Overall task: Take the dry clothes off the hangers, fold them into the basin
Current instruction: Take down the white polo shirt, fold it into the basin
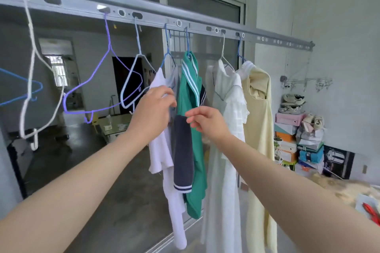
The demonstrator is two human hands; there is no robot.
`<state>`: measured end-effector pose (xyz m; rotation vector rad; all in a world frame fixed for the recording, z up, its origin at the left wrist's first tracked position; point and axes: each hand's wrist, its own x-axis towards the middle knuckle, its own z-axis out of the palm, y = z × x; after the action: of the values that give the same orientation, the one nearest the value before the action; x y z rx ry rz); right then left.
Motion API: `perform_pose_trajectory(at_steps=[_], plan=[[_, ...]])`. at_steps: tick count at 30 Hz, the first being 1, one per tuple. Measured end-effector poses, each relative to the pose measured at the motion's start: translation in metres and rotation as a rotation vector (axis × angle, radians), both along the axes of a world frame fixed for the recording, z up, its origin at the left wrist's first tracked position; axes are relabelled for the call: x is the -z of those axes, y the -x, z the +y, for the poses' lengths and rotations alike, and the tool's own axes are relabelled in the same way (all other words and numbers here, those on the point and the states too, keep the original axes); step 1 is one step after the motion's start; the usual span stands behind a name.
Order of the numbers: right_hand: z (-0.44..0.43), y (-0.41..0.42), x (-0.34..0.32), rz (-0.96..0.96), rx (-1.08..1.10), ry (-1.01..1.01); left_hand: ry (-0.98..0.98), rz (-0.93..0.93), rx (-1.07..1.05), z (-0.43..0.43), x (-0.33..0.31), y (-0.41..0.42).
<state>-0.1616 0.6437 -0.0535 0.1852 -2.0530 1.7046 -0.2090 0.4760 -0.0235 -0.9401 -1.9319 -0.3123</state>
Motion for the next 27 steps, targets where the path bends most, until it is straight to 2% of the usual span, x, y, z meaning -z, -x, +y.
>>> perform_pose_trajectory(at_steps=[2,6,10,12,16,18,23,27], plan=[[-0.008,0.010,-0.021,0.025,-0.011,-0.018,-0.114,-0.007,0.006,-0.002,-0.016,0.009],[-0.020,0.030,-0.048,0.046,-0.029,-0.022,-0.407,-0.172,0.066,-0.002,-0.039,0.031],[-0.035,0.050,-0.069,0.014,-0.032,-0.037,-0.749,-0.491,0.193,0.004,-0.062,0.051],[-0.043,0.055,-0.077,-0.017,-0.039,-0.047,-0.840,-0.681,0.259,0.005,-0.067,0.067],[-0.049,0.063,-0.087,-0.059,-0.022,-0.057,-0.867,-1.003,0.362,0.010,-0.071,0.081],[-0.049,0.066,-0.091,-0.085,-0.037,-0.033,-0.867,-1.095,0.426,0.012,-0.071,0.080],[-0.042,0.071,-0.094,-0.071,-0.010,-0.149,-0.791,-1.155,0.508,0.008,-0.069,0.087],[-0.035,0.081,-0.102,-0.039,0.041,-0.111,-0.748,-1.146,0.559,0.000,-0.066,0.090]])
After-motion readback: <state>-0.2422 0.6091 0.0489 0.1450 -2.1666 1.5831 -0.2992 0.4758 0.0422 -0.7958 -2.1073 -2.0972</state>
